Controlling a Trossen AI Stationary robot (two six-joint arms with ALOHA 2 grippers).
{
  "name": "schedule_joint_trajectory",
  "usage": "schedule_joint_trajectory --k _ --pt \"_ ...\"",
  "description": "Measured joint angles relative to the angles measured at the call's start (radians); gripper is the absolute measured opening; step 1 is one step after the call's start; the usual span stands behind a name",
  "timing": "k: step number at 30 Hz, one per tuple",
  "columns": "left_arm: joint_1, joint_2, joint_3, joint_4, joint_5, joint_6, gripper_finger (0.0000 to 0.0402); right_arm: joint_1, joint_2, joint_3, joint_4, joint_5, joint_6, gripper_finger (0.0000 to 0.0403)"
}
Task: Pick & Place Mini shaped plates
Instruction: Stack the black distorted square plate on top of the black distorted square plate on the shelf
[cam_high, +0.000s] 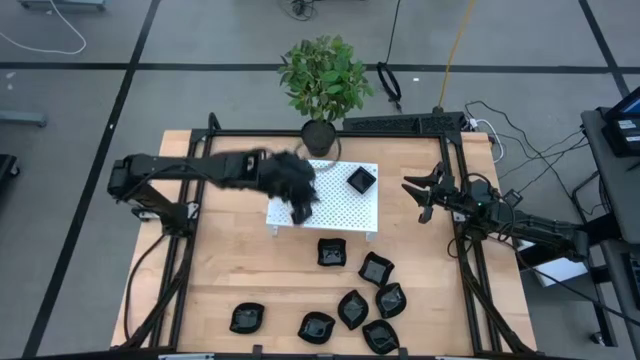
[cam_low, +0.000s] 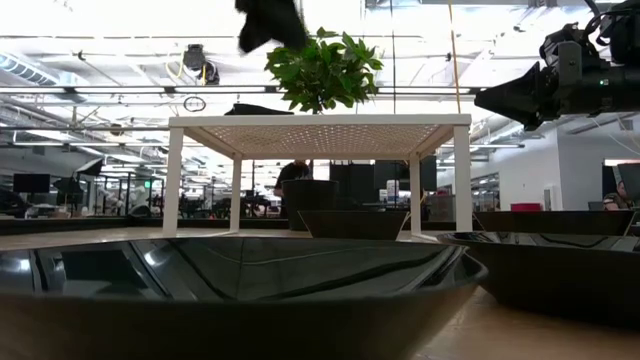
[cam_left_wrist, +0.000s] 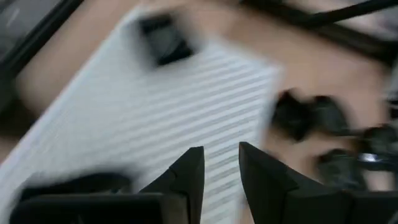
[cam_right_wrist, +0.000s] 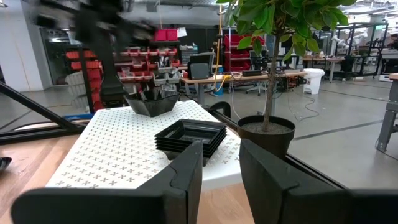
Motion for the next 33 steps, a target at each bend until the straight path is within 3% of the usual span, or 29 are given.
schedule_joint_trajectory --k 6,12,16,21,33 --pt "-0.23 0.057 0.002 0.286 -0.043 0.003 0.0107 0.0 0.0 0.0 0.0 0.0 0.0 0.0094" --pt "-0.385 0.184 0.03 0.264 -0.185 0.021 0.0156 0.0 0.006 0.0 0.004 0.0 0.0 0.0094" --pt "-0.406 0.272 0.038 0.254 -0.268 0.018 0.0201 0.0 0.013 0.0 0.004 0.0 0.0 0.0095" --pt "-0.406 0.371 0.038 0.264 -0.252 -0.026 0.0234 0.0 0.015 0.0 -0.002 0.0 0.0 0.0094" --pt "-0.402 0.546 0.037 0.235 -0.207 -0.092 0.0194 0.0 0.024 0.0 0.0 0.0 0.0 0.0094"
